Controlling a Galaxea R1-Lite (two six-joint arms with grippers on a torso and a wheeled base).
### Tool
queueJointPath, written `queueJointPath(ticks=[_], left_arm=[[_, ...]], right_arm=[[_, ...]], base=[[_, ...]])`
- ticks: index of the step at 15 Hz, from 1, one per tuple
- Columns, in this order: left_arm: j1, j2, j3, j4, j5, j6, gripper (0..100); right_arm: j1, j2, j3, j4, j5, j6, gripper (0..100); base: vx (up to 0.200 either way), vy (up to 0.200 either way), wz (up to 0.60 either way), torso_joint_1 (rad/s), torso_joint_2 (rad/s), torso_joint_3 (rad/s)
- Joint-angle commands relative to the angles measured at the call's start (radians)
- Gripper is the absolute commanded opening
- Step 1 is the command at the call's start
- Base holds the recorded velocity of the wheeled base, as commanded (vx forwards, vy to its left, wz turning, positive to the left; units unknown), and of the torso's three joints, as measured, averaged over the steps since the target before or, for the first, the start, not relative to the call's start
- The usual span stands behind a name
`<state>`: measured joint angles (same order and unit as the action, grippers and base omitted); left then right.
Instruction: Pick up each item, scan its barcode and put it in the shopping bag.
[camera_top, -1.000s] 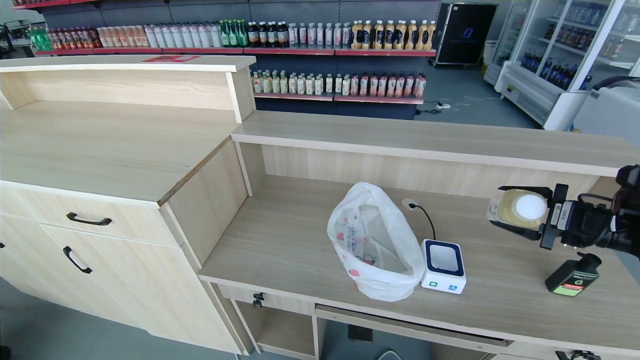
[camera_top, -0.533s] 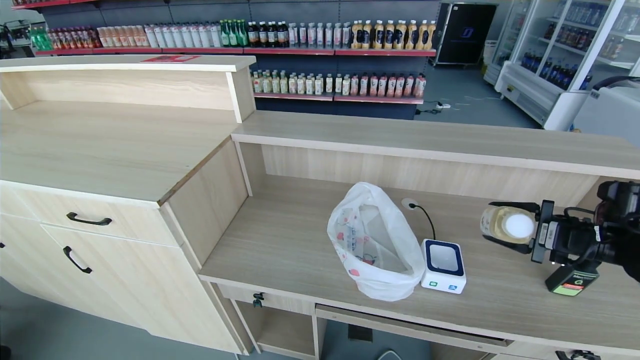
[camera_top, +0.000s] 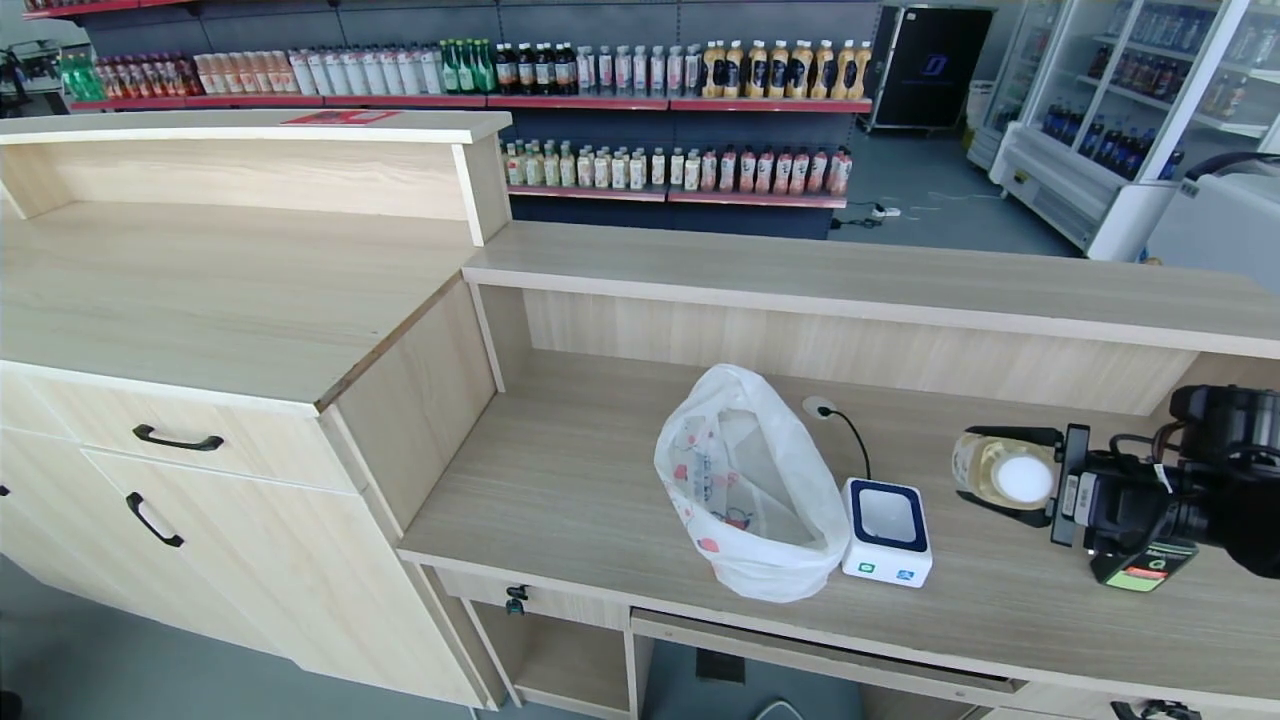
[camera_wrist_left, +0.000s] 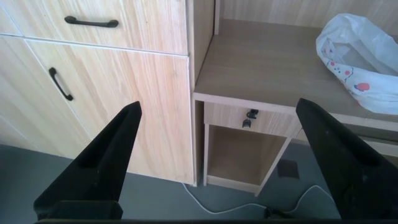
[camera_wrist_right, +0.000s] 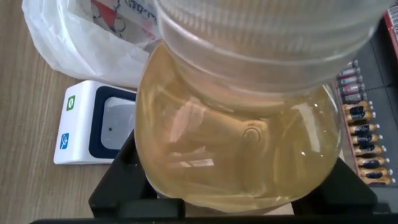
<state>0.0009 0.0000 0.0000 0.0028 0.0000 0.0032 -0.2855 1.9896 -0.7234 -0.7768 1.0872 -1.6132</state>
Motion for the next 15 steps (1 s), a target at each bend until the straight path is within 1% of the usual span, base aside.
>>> queueJointPath(ticks=[1,15], left_arm=[[0.001,0.002,0.0,0.0,0.0,0.0,100],[0.001,0.002,0.0,0.0,0.0,0.0,100]], right_arm=[[0.0,0.025,-0.004,0.001,0.0,-0.002,0],[0.035,0.087,-0.034,0.001,0.01,-0.017,0]], base=[[0.0,0.0,0.0,0.0,0.0,0.0],[0.0,0.0,0.0,0.0,0.0,0.0]])
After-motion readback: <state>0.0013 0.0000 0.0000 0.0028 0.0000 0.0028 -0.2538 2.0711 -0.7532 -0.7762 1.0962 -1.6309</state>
